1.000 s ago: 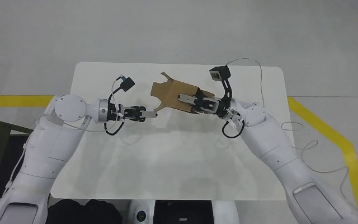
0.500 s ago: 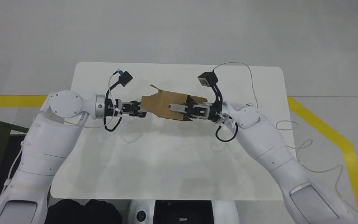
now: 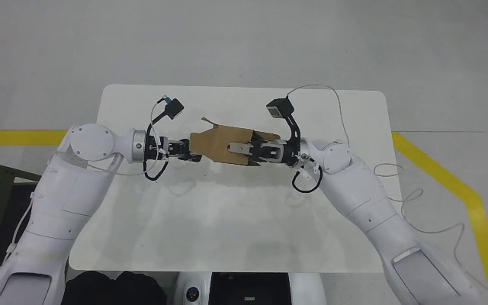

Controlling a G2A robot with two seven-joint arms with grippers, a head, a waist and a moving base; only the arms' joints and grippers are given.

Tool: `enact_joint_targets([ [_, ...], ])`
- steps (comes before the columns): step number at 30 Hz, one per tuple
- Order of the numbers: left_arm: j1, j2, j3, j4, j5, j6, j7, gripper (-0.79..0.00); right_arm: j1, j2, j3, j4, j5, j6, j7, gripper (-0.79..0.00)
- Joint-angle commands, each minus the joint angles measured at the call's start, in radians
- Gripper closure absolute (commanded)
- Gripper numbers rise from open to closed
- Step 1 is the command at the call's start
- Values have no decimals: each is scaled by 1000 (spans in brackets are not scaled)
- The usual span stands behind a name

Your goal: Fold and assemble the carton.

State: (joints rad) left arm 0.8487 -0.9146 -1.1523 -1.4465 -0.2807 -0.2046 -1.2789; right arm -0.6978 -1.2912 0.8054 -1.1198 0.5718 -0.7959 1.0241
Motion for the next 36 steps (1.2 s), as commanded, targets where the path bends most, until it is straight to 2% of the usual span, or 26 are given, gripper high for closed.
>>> enact_joint_targets([
  [1,-1,0,4,0,1,0,-4,-785,-1,-1,1,1,1,1,1,0],
  [10,-3,1,2,11,7,0,1,-785,-14,10,29,11,-10,25,25,0],
  [18,-1,8,-34,48,31,9,54,-785,-69,47,66,-28,-12,112,112,0],
  [24,-6,11,-49,57,40,21,79,-785,-96,58,47,-80,9,168,168,0],
  [30,-5,8,-27,50,31,20,58,-785,-84,51,6,-90,27,174,174,0],
  [36,-3,6,-15,32,7,10,21,-785,-68,49,7,-49,23,134,134,0],
])
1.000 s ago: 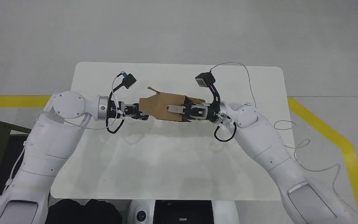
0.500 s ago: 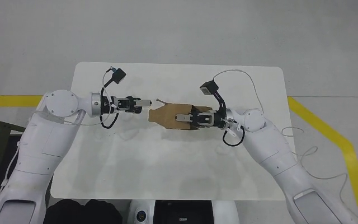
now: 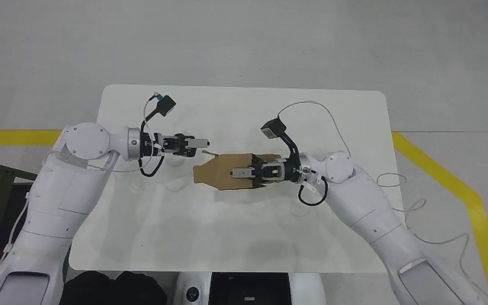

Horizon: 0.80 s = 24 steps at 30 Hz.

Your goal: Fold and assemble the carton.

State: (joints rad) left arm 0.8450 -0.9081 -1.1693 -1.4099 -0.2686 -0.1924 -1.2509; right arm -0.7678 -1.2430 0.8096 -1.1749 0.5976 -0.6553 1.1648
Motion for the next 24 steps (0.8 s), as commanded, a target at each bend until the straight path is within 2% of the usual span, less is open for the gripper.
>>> enact_joint_targets([
  [1,1,0,3,-8,-8,-5,-13,-785,4,1,5,10,-4,-12,-12,0],
  [24,0,-6,42,-24,-14,-5,-31,-785,31,-13,-36,6,22,-32,-32,0],
])
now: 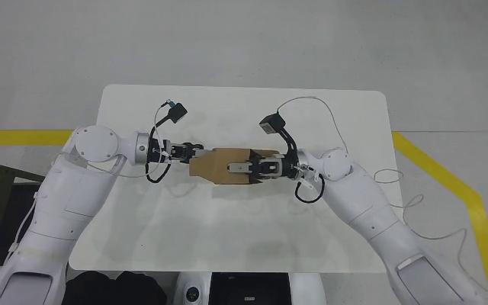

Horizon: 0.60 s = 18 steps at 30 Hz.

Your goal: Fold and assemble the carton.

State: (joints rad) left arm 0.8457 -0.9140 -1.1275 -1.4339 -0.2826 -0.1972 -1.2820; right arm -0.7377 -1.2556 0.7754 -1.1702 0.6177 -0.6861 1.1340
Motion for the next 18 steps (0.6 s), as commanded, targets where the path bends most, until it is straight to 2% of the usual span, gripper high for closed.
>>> enact_joint_targets([
  [1,0,0,0,0,0,-2,0,-785,3,-1,-3,3,2,-1,-1,0],
  [10,0,2,-7,6,-6,0,-1,-785,7,5,8,36,-5,-11,-11,0],
  [18,-3,10,-51,24,-20,4,10,-785,-6,26,57,86,-69,-33,-33,0],
])
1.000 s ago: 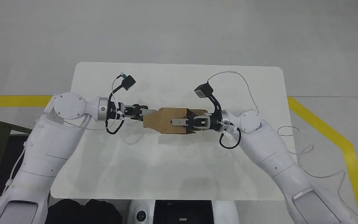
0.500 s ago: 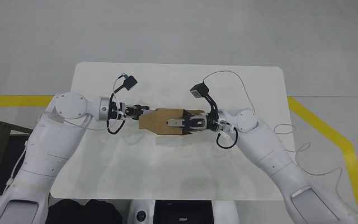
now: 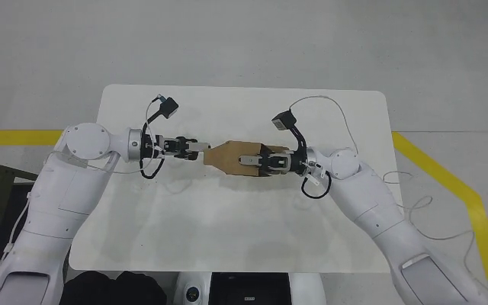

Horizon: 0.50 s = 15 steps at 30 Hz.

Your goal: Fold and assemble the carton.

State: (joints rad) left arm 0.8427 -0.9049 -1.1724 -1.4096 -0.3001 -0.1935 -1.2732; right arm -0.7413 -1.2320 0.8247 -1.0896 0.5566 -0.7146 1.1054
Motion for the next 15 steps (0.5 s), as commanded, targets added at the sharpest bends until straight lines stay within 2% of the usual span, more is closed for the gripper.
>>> enact_joint_targets([
  [1,0,2,-11,-2,-4,1,0,-785,-6,5,15,12,-17,-6,-6,0],
  [5,6,5,-19,-28,-9,1,-2,-785,-18,10,32,18,-34,-8,-13,0],
  [10,5,6,4,-72,47,21,-29,-785,-23,7,32,4,-52,0,-31,0],
  [15,-4,5,31,-77,106,40,-22,-785,-18,-2,22,-9,-56,4,-39,0],
])
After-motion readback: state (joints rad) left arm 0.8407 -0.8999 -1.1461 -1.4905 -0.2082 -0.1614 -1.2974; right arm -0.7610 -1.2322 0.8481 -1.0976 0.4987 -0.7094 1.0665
